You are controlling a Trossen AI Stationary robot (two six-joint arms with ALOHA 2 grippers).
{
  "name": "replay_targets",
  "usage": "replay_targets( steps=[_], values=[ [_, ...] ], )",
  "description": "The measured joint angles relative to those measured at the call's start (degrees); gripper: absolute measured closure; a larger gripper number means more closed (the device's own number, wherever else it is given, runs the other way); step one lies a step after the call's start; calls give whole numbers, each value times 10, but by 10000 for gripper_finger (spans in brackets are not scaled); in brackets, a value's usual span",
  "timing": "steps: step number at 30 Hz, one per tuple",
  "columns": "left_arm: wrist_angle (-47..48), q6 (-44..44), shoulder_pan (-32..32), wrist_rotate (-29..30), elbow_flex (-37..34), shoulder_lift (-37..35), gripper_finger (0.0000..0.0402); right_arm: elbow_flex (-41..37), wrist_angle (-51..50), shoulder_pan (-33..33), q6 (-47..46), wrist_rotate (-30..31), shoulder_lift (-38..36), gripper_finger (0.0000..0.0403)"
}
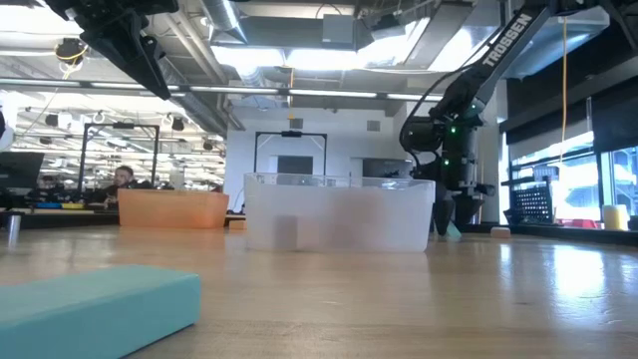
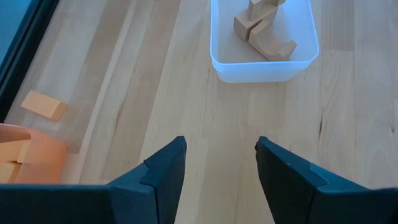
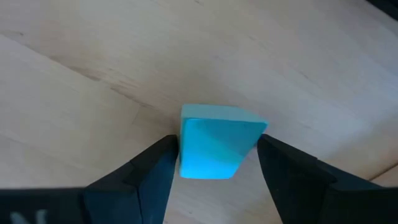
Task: Sort & place blocks by color
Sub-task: Put the blue block into the green bin
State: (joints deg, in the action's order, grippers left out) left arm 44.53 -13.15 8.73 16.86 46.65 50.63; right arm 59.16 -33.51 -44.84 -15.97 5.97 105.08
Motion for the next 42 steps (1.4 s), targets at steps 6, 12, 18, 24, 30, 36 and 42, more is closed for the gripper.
replay_targets(
  steps=[6,12,18,24,30,36,42],
  values=[
    [0,0,0,0,0,0,216,-1,0,0,-2,0,1,173],
    [0,0,0,0,0,0,218,-1,0,0,-2,0,2,173],
    [0,2,0,0,0,0,217,-2,0,0,-4,0,2,173],
    [0,2,0,0,0,0,217,-2,0,0,-4,0,2,173],
    [0,2,0,0,0,0,218,-2,1,0,-4,-2,2,199],
    [0,2,-1,0,0,0,216,-2,2,0,-5,-14,3,259],
    [0,2,-1,0,0,0,218,-2,1,4,-2,-21,1,273]
  ],
)
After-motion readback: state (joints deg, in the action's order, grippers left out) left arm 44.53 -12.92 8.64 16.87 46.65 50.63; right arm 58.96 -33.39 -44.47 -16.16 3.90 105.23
